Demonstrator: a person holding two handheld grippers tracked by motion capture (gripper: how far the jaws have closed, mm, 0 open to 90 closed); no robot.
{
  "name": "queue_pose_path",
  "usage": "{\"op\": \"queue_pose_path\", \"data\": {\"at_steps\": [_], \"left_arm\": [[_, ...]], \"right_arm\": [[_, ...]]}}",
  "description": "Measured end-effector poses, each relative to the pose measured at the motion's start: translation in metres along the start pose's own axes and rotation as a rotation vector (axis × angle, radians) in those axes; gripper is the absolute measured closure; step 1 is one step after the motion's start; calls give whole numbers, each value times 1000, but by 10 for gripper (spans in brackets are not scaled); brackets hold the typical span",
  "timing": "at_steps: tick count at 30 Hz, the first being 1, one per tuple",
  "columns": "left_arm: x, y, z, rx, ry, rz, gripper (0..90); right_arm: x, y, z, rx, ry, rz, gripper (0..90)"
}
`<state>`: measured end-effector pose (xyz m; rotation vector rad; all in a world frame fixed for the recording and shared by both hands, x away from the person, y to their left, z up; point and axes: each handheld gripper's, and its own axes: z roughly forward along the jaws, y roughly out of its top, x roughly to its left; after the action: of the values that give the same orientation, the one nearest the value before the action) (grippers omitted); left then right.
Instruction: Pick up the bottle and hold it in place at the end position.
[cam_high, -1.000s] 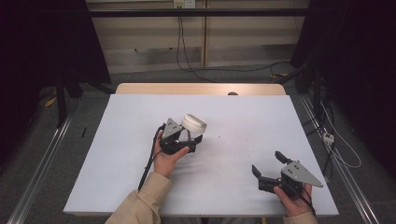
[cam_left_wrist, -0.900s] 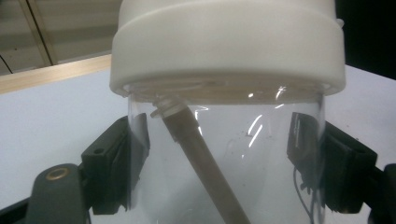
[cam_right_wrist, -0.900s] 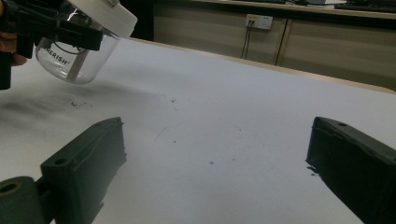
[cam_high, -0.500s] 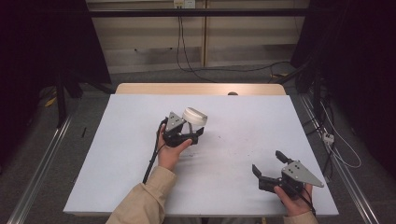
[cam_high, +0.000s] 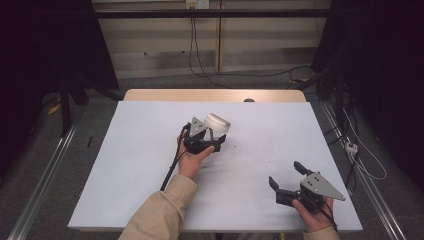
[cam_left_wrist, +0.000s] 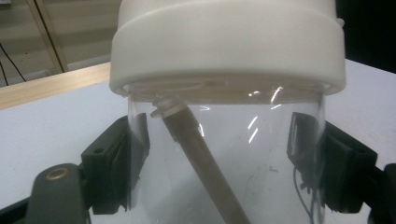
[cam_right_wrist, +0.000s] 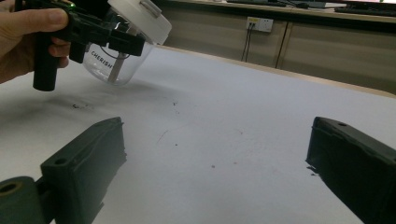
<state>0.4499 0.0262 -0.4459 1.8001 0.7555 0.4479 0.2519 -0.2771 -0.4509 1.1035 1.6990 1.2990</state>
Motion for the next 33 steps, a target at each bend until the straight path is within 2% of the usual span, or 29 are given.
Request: {"op": "queue_pose_path", "data": {"at_steps": [3, 9, 17, 23, 33], "left_arm": [[-1, 2, 7, 13, 4, 16, 189], [-2, 6, 15, 21, -1, 22, 189], [-4, 10, 23, 19, 2, 11, 189], [-4, 14, 31, 15, 9, 23, 189], [-3, 11, 41, 25, 21, 26, 189]], "right_arm": [[-1, 0, 0, -4, -3, 1, 39], [0, 0, 0, -4, -2, 1, 39], [-1, 0, 0, -5, -1, 3, 39], [0, 1, 0, -5, 2, 5, 39], [-1, 0, 1, -4, 2, 7, 39]]}}
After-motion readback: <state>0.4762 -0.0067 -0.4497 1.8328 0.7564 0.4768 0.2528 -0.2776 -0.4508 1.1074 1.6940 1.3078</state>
